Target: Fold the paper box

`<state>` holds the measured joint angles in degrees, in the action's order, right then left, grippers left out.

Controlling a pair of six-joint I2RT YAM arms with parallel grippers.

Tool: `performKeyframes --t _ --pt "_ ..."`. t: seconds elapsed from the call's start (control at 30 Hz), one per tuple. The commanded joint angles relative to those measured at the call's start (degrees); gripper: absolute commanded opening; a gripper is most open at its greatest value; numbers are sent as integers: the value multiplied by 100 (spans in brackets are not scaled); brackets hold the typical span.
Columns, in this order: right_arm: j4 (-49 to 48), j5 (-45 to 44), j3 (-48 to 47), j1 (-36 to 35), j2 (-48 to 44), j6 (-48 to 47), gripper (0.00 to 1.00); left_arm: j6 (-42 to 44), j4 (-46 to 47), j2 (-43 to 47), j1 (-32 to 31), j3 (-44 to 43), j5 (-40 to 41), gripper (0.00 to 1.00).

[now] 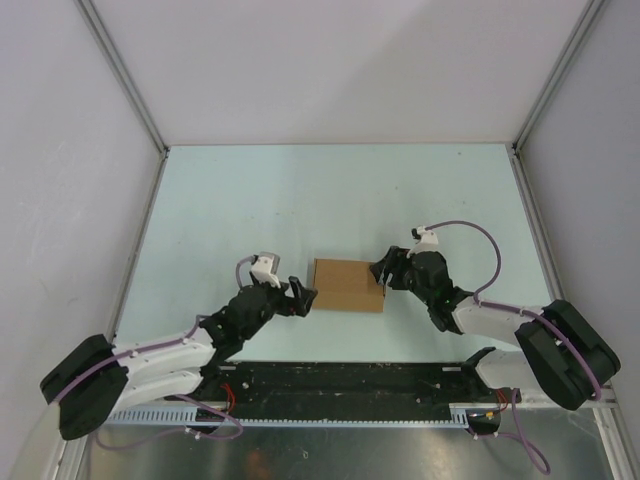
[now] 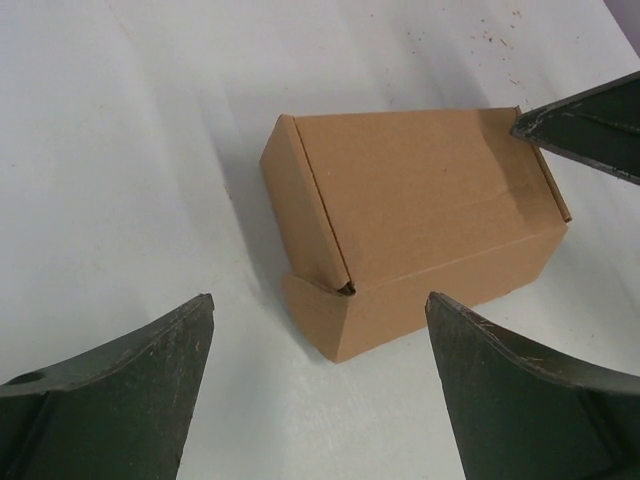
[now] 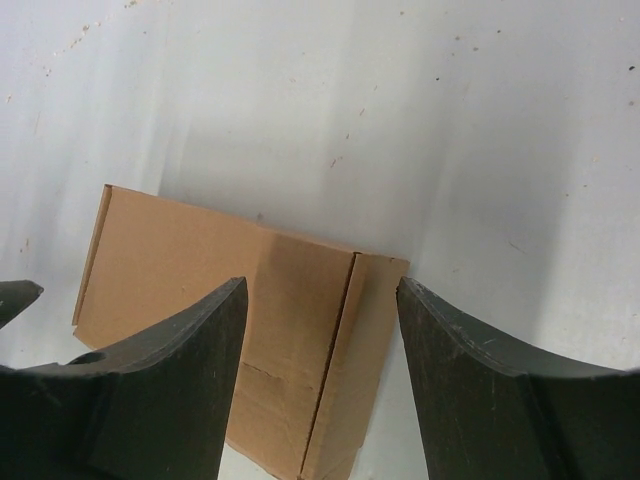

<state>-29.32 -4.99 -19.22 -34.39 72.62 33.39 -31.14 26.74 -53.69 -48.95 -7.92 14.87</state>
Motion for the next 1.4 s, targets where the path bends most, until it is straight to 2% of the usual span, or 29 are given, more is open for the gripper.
performKeyframes --t 0.0,0.23,0.67,1.07,1.37 --pt "-258 42 -205 20 33 -78 66 -147 542 -457 -1 -403 -247 92" --pt "-162 7 -205 20 6 -122 66 -288 964 -1240 -1 -535 -696 92" --pt "-223 104 -205 20 130 -174 66 -33 1711 -2329 -1 -904 -960 93" --pt "-197 183 -213 20 138 -245 66 204 1782 -2620 -1 -974 -1048 93" --pt "-127 244 -213 12 209 -219 58 248 1773 -2506 -1 -904 -1399 92"
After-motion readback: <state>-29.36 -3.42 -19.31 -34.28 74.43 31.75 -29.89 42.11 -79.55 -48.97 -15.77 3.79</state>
